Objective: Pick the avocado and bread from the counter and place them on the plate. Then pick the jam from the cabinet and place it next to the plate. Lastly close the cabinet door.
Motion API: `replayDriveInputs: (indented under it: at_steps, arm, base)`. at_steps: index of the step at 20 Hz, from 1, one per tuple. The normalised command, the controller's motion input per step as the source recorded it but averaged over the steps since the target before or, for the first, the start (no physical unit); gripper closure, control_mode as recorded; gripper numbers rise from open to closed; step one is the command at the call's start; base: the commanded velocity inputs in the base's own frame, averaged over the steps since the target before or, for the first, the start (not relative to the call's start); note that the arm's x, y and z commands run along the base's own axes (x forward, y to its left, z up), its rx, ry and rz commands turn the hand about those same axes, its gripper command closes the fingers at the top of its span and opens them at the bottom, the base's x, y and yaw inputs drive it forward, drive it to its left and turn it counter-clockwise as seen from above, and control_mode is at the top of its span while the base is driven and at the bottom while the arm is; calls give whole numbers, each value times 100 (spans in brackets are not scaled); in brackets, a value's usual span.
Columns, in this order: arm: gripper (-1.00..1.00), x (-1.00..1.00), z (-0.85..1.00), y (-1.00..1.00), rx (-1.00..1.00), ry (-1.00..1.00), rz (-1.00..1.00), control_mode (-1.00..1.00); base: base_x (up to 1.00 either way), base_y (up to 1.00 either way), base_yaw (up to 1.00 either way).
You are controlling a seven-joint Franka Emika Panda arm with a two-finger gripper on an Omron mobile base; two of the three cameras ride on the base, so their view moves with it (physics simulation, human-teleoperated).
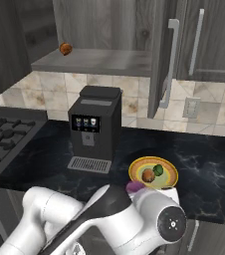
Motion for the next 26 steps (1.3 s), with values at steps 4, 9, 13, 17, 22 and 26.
replayDriveInputs:
  at_steps: [4,9,13,17,22,26]
  arm:
    - [100,6,-25,-26,0,-4,1,-100]
    - [100,7,-20,-14,0,-2,0,-100]
    - [100,19,-16,-9,0,0,0,-100]
    - [100,28,-20,-14,0,0,2,-100]
    - [100,26,-26,-18,0,0,7,-100]
    - [100,26,-25,-16,0,0,7,-100]
  base:
    - [0,0,0]
    - [0,0,0]
    - [0,0,0]
    - [0,0,0]
    - [0,0,0]
    - [0,0,0]
